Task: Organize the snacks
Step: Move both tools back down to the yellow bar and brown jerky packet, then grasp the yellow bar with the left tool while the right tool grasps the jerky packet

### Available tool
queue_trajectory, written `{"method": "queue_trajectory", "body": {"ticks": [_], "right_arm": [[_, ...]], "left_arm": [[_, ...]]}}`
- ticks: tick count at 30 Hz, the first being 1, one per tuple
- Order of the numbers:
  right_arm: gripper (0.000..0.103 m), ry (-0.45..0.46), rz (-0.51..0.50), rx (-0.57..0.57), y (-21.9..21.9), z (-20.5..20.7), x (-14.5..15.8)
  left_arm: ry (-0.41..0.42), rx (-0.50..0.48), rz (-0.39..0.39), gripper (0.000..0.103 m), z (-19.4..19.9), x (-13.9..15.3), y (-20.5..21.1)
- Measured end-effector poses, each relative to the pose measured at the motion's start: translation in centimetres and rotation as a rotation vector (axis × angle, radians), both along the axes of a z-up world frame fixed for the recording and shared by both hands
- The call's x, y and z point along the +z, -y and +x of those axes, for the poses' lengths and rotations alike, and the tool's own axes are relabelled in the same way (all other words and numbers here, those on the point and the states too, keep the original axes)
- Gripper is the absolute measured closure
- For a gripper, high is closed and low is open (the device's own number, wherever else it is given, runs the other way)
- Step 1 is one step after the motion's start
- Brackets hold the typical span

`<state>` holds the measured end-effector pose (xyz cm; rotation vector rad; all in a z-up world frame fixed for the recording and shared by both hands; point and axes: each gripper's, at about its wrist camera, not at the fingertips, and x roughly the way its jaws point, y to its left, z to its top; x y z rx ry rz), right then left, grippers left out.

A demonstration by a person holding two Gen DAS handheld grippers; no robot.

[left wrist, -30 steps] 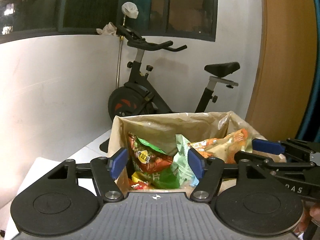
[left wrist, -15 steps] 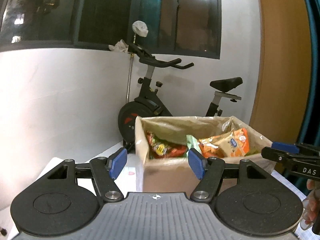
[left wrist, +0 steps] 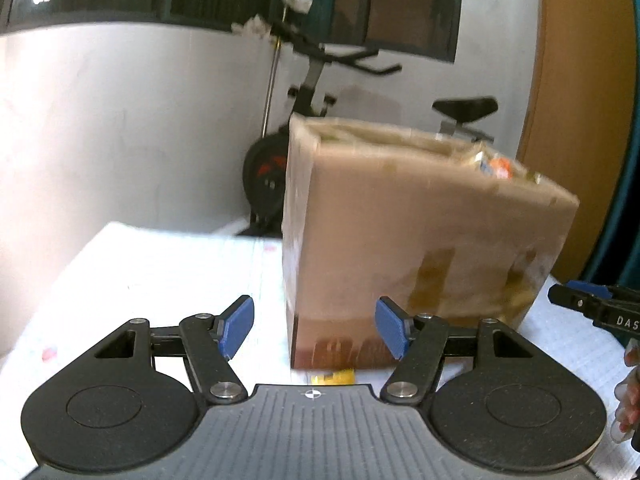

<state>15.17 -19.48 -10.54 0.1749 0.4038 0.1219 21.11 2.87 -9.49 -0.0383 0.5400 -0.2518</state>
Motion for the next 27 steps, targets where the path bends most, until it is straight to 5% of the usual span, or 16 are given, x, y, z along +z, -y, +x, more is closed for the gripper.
{"method": "queue_trajectory", "body": {"ticks": [15, 27], "right_arm": [[0.048, -0.303, -0.085, 0.166, -4.7, 2.8, -7.8], [0.053, -0.295, -0.176, 0.165, -6.2, 2.3, -8.8]], "left_arm": [[-0.132, -0.009, 0.022, 0.034, 1.0, -4.9, 1.0], [-0.179, -0.025, 0.058, 0.034, 0.8, -6.9, 2.3]]}}
